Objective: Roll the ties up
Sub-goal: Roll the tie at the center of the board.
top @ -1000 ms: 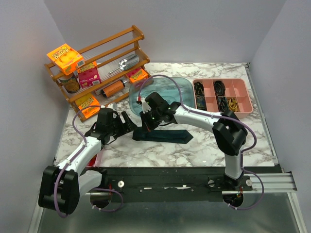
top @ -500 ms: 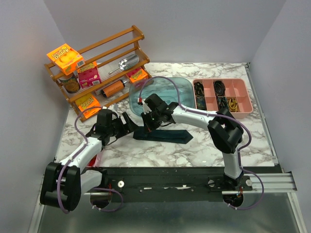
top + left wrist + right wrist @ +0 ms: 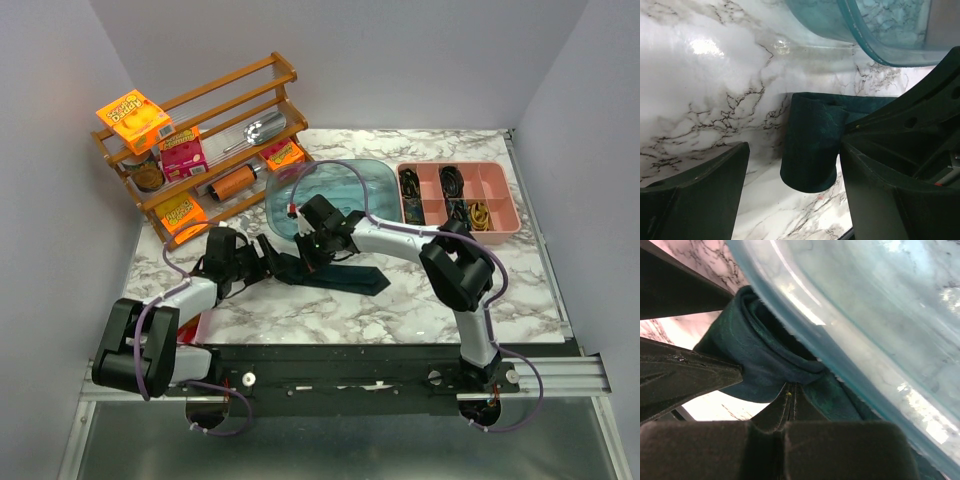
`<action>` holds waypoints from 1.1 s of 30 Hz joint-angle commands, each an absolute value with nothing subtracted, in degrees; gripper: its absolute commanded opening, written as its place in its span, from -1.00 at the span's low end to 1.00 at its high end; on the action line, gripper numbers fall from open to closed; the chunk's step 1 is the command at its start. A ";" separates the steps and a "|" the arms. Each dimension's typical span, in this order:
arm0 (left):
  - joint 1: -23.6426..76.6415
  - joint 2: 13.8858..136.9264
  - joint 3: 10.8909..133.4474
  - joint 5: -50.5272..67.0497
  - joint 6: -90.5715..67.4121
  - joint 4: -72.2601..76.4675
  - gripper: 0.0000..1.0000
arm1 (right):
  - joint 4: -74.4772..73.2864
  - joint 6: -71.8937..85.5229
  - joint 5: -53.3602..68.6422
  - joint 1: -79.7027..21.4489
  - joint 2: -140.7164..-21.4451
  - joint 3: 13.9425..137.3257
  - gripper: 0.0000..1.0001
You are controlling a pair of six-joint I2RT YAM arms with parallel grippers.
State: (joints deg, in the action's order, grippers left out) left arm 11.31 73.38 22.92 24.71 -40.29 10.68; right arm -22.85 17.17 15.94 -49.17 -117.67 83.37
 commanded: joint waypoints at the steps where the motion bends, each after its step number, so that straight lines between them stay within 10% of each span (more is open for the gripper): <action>1: 11.07 75.32 21.97 27.24 -38.76 15.63 0.59 | -24.00 16.96 16.26 -48.43 -118.83 84.29 -0.99; 14: 14.76 79.54 22.94 29.09 -37.97 21.71 0.26 | -23.82 16.96 18.63 -47.99 -119.53 85.43 -0.99; 21: 15.29 78.05 23.55 28.22 -37.54 20.75 -0.30 | -23.55 16.96 20.39 -48.08 -119.80 85.78 -0.99; 33: 18.28 74.36 29.61 19.35 -34.28 5.46 -0.39 | -23.64 16.52 19.86 -48.08 -117.33 85.16 -0.99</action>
